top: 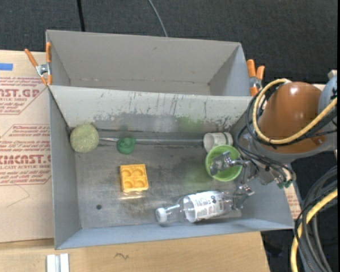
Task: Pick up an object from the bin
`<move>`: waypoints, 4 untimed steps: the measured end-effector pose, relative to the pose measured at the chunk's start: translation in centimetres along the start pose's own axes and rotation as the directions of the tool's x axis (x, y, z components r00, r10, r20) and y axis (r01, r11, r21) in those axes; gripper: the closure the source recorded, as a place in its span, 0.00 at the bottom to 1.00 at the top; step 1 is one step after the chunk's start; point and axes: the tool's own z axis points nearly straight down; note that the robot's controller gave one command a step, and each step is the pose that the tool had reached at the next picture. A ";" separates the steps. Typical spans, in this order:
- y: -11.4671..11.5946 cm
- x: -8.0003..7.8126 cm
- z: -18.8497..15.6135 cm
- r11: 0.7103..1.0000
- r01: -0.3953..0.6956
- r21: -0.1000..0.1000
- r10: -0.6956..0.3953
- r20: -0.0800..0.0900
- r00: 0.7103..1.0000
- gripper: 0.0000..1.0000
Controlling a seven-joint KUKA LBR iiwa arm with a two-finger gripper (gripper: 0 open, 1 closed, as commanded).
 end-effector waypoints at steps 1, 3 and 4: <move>3.6 -0.2 4.1 0.994 -0.111 -0.001 0.111 0.000 0.994 0.00; 3.8 -0.5 8.1 0.999 -0.049 0.006 0.049 0.004 0.999 1.00; 3.8 -0.5 8.1 0.999 -0.049 0.006 0.049 0.004 0.999 1.00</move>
Offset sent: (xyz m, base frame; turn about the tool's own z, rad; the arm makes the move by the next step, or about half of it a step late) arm -0.0108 0.0405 -0.0878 -0.2174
